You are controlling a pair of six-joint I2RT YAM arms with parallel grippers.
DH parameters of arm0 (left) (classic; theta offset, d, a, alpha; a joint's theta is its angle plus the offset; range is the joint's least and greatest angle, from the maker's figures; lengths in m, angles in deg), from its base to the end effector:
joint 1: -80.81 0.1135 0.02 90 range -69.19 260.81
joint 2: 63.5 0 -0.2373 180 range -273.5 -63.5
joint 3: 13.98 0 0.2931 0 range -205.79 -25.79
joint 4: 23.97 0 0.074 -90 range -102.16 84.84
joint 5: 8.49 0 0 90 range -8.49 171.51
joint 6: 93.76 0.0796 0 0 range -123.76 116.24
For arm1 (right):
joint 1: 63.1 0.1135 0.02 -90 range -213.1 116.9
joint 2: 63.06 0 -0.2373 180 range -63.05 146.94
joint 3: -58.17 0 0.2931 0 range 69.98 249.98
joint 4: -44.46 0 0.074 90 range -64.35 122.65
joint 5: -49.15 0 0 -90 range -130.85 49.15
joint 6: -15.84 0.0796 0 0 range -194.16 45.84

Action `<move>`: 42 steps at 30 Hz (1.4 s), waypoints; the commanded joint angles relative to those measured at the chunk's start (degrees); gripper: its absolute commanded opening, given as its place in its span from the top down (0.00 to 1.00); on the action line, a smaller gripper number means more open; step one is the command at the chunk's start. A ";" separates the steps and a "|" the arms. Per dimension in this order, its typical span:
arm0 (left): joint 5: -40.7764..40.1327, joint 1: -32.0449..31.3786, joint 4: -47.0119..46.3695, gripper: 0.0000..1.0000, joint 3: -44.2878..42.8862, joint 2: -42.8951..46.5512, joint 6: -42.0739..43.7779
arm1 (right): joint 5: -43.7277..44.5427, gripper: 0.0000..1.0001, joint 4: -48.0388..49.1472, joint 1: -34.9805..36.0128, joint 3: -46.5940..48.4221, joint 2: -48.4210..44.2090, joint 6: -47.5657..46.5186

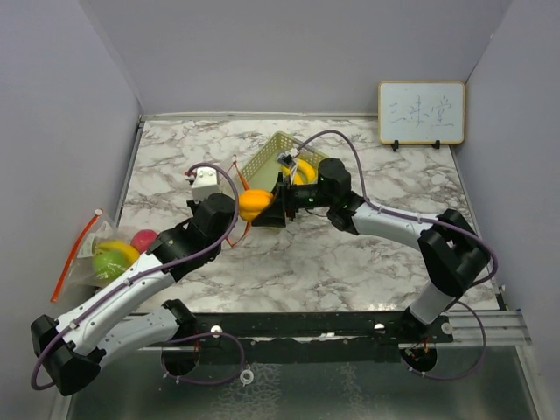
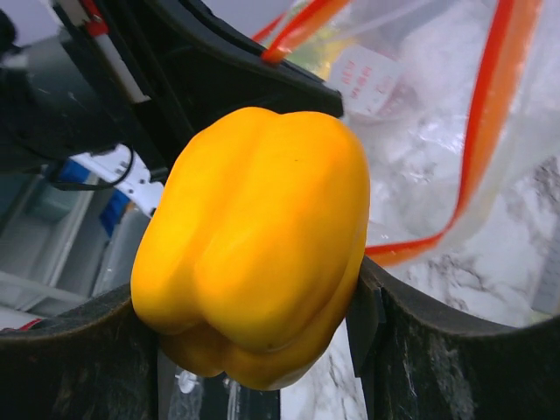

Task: Place the food in the zip-top bag and seal the zipper
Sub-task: Place the fake vegetable in the zipper food storage bag.

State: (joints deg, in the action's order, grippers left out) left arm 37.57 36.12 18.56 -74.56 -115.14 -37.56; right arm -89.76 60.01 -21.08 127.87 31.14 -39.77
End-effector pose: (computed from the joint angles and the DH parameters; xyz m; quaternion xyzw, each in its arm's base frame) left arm 0.2320 -0.1518 0.2725 -0.0985 0.8304 -0.0220 0.5480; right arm 0.2785 0.3316 0.2090 -0.3144 0.6725 0.6131 0.2702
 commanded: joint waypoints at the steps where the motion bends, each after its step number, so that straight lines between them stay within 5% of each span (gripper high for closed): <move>1: 4.15 0.26 -1.81 1.00 1.31 1.52 -1.93 | -7.09 0.70 20.84 1.22 0.61 3.59 12.63; 17: 13.53 0.37 -7.28 1.00 2.54 8.78 -6.45 | 25.58 0.68 -18.06 3.44 12.27 7.76 -4.76; 22: 13.48 0.31 -9.13 1.00 4.66 8.12 -6.93 | 29.26 0.40 -26.59 5.45 18.49 7.81 -8.85; 27: 13.41 0.52 -12.87 1.00 8.82 6.81 -9.17 | 30.87 0.00 -34.01 7.44 23.16 7.98 -12.63; 33: 11.36 0.69 -13.11 1.00 9.15 7.43 -9.82 | 36.07 0.00 -35.88 7.55 19.77 2.44 -14.45; 42: -1.85 0.76 0.02 1.00 2.86 12.13 -5.64 | 49.79 0.00 -36.65 7.42 16.89 -6.22 -16.89</move>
State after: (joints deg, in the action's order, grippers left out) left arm 43.34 36.56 13.64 -68.90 -106.74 -45.12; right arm -48.75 23.59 -13.91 143.89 27.75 -54.00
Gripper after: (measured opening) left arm 0.018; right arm 0.994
